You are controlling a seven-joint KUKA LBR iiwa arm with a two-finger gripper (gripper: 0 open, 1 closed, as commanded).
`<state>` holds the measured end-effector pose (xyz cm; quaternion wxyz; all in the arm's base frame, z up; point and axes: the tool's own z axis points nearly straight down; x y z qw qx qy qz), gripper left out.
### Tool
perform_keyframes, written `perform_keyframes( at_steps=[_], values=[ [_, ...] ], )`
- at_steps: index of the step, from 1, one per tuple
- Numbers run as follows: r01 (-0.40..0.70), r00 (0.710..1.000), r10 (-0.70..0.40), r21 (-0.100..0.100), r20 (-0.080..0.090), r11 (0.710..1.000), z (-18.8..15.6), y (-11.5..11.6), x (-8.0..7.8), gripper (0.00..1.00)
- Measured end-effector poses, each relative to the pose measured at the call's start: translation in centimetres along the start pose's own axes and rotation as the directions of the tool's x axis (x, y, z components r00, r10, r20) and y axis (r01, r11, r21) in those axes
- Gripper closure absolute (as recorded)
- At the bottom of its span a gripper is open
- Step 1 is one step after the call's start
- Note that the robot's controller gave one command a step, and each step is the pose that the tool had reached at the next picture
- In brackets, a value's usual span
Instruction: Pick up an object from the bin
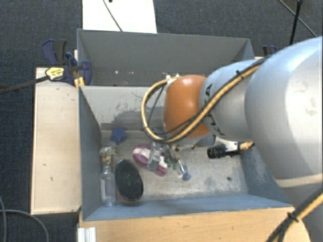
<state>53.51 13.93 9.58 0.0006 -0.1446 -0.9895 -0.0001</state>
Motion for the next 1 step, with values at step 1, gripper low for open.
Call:
perform_keyframes(
  at_steps=[1],
  values=[
    [-0.123,0.992,0.123,0.006,-0.019,0.992,1.68,0.7,-0.5,1.0]
  ],
)
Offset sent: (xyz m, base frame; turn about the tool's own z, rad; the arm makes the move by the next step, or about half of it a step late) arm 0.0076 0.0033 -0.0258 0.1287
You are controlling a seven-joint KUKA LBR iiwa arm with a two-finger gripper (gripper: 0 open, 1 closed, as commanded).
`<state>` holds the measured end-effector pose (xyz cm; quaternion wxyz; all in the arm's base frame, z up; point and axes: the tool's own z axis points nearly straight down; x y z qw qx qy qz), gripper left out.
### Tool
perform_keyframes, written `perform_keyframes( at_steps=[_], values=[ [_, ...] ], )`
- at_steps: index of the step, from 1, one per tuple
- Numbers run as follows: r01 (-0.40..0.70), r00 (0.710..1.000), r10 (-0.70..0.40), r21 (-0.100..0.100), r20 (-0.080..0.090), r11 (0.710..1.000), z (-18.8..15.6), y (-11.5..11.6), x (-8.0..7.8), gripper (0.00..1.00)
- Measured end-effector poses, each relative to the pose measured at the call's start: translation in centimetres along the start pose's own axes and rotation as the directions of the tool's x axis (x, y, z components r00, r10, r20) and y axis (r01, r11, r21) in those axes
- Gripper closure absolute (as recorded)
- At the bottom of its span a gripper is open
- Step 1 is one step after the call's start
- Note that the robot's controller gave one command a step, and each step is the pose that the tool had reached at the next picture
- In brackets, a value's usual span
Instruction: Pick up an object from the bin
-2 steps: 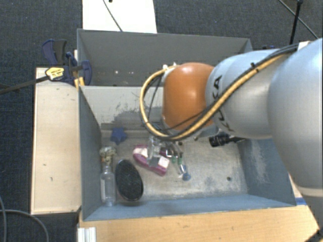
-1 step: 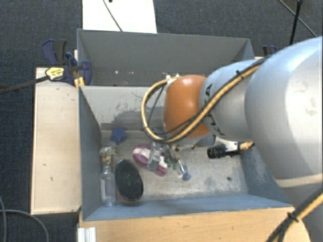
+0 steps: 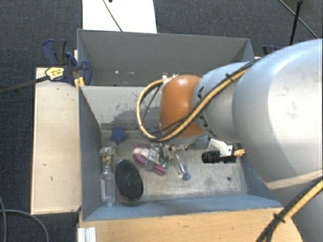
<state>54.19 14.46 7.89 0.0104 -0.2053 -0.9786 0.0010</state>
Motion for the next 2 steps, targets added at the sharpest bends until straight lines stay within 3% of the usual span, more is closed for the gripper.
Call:
perform_keyframes(
  at_steps=[1,2],
  values=[
    [0.001,1.0,-0.001,0.002,-0.004,1.0,0.0,0.1,-0.2,1.0],
    [0.008,1.0,-0.008,-0.013,0.007,1.0,-0.1,0.2,-2.4,1.0]
  ],
)
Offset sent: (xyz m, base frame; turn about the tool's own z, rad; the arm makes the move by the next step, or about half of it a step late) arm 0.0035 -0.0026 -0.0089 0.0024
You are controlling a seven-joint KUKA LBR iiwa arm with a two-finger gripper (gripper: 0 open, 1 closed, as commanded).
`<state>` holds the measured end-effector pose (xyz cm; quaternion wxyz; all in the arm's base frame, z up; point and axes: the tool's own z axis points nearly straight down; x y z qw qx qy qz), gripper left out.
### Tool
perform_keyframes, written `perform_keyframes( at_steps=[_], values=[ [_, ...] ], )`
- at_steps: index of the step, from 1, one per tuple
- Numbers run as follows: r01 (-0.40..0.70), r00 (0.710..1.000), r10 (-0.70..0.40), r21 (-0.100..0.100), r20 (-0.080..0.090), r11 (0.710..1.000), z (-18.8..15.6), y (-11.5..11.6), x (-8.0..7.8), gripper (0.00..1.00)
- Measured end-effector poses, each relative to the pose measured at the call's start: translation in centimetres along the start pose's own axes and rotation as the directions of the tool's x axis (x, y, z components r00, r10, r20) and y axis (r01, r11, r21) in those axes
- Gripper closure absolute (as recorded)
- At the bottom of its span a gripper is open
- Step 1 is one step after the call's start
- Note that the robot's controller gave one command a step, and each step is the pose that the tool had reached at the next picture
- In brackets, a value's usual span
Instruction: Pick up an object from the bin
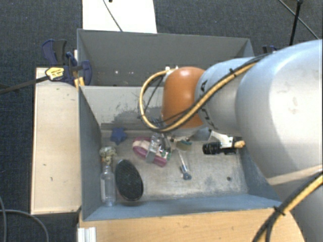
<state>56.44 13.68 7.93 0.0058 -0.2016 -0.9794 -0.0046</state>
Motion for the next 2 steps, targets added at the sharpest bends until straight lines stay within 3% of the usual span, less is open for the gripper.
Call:
perform_keyframes(
  at_steps=[1,2],
  values=[
    [-0.09,0.996,0.091,-0.017,0.013,0.996,-0.2,-1.8,-2.7,1.0],
    [-0.077,0.997,0.077,-0.002,0.022,0.997,-12.4,-1.3,-2.8,1.0]
  ],
)
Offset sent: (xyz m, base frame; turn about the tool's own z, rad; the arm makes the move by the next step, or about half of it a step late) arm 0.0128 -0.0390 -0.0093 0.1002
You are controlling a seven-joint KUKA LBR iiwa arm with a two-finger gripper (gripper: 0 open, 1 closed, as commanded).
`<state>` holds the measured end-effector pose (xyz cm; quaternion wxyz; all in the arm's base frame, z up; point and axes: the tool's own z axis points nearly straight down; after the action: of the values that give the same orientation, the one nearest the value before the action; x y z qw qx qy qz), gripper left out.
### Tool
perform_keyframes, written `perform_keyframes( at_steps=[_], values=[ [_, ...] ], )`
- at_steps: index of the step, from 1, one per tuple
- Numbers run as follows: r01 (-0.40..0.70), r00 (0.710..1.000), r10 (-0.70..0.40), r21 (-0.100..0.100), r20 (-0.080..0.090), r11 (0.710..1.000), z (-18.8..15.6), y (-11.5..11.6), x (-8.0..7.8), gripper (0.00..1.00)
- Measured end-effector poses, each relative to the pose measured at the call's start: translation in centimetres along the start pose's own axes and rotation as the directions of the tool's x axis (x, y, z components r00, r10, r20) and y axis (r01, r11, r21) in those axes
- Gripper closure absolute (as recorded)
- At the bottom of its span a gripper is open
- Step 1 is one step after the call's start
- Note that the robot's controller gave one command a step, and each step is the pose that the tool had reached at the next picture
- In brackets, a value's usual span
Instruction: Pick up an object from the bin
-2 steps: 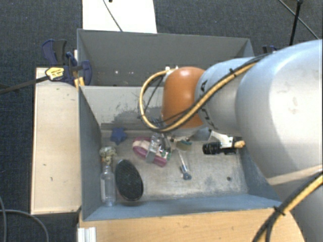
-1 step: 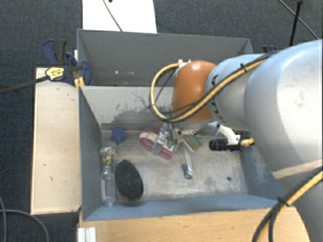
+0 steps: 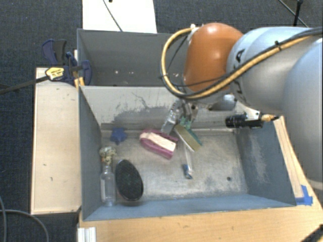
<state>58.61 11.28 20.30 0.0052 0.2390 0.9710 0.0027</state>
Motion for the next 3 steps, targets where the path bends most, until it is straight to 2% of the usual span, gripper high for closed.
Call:
perform_keyframes(
  at_steps=[1,2,3],
  values=[
    [0.002,1.0,-0.002,0.007,-0.006,1.0,0.5,-0.2,0.1,0.0],
    [0.079,0.997,-0.078,0.01,-0.013,0.997,11.2,-3.9,0.2,0.0],
    [0.386,0.923,-0.386,-0.001,0.0,0.923,13.0,3.8,4.7,0.0]
  ],
)
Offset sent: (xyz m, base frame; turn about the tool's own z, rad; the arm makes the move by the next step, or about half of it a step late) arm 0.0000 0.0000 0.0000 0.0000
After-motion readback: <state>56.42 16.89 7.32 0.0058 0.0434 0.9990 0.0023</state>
